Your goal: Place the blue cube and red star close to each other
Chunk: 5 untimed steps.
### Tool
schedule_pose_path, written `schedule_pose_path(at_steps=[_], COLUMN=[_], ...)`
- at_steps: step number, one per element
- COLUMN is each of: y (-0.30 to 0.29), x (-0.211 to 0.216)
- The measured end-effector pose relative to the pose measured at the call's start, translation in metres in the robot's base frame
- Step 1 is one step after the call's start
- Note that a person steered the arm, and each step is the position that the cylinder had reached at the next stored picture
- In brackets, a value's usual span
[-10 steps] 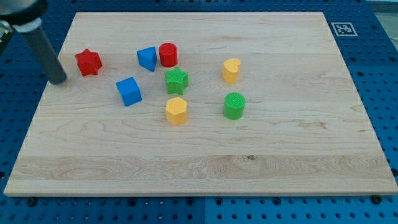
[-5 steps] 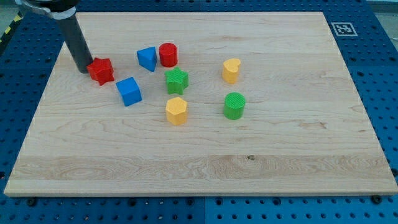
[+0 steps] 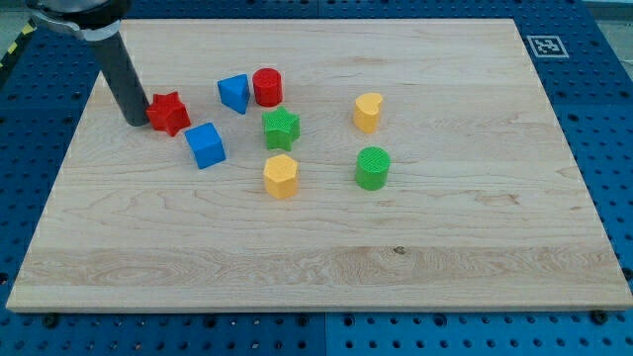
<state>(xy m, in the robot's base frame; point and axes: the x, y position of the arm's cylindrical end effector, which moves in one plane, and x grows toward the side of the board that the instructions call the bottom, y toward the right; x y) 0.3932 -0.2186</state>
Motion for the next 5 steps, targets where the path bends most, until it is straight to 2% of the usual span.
schedule_pose_path(at_steps=[3, 5], y=[0.038, 0.024], x=[0.003, -0.006])
